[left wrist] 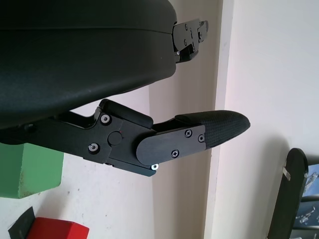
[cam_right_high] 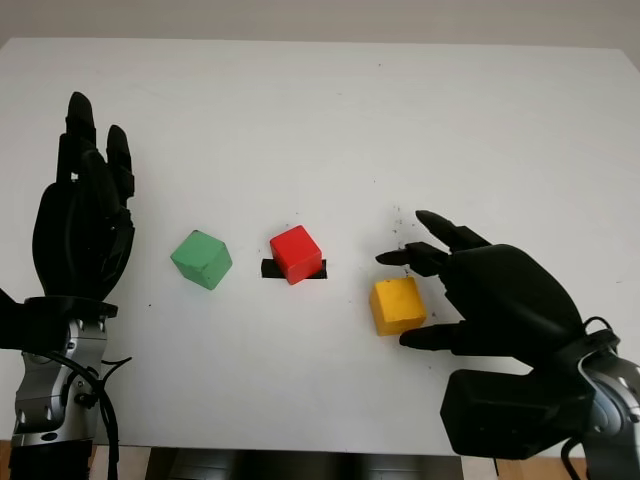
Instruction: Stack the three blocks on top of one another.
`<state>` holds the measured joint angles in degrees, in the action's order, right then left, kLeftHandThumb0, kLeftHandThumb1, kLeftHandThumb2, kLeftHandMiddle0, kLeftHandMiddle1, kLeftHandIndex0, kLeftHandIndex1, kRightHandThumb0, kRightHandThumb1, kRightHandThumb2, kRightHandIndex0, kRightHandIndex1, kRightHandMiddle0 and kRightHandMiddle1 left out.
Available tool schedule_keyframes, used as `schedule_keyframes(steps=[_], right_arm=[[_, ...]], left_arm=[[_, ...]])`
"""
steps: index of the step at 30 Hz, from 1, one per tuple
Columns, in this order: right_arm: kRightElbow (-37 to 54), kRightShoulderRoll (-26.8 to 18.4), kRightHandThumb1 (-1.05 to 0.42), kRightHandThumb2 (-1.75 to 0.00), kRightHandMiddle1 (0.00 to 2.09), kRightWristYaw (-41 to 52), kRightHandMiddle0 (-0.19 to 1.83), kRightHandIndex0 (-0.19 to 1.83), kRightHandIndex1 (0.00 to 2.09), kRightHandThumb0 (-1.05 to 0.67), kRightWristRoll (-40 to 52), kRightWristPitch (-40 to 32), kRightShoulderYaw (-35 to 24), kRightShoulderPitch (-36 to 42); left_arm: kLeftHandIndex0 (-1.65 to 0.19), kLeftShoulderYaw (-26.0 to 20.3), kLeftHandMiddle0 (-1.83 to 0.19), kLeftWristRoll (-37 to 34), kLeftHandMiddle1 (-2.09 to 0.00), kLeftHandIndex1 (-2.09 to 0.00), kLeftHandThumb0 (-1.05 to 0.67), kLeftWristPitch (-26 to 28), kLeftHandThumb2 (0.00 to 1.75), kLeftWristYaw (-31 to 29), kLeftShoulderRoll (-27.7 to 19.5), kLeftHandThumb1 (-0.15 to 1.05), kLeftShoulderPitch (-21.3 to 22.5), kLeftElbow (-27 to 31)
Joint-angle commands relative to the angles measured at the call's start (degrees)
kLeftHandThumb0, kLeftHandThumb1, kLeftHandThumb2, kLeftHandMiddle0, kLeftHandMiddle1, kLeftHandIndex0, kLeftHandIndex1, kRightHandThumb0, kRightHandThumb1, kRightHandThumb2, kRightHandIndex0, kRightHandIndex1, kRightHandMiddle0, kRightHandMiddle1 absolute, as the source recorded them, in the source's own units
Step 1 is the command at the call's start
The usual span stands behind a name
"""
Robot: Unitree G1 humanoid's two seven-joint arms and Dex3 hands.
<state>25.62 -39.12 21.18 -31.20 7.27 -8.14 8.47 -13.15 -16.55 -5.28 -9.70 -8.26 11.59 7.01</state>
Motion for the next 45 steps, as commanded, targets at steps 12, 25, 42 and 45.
schedule_keyframes(steps=[12,25,42,45], right_arm=[[-2.2,0.5,-0.89,-0.06,1.29,-2.2,0.18,0.21,0.07,-0.46,0.7,2.4,0.4,-0.5],[-2.5,2.2,-0.96,-0.06,1.58,0.4,0.12,0.24,0.06,-0.39,8.2,-1.3,-0.1,-1.1],[-2.3,1.4,-0.97,-0.06,1.46,5.8,0.18,0.25,0.06,-0.45,18.3,-7.3,-0.7,-7.8],[-4.0,1.9,-0.97,-0.05,1.45,6.5,0.18,0.26,0.06,-0.44,21.7,-7.0,-1.0,-10.5]], left_arm=[[0.19,0.1,0.19,0.1,0.00,0.00,-0.71,-0.9,0.63,-0.5,-0.1,1.05,-0.9,0.3],[0.19,0.0,0.19,-0.4,0.00,0.00,-0.71,-1.1,0.62,-1.1,0.1,1.05,-0.4,-0.2],[0.19,0.2,0.19,-0.7,0.00,0.00,-0.69,-1.6,0.63,-1.9,0.0,1.05,0.7,-1.5],[0.19,0.2,0.19,-0.3,0.00,0.00,-0.69,-2.3,0.63,-1.8,0.0,1.05,0.9,-2.1]])
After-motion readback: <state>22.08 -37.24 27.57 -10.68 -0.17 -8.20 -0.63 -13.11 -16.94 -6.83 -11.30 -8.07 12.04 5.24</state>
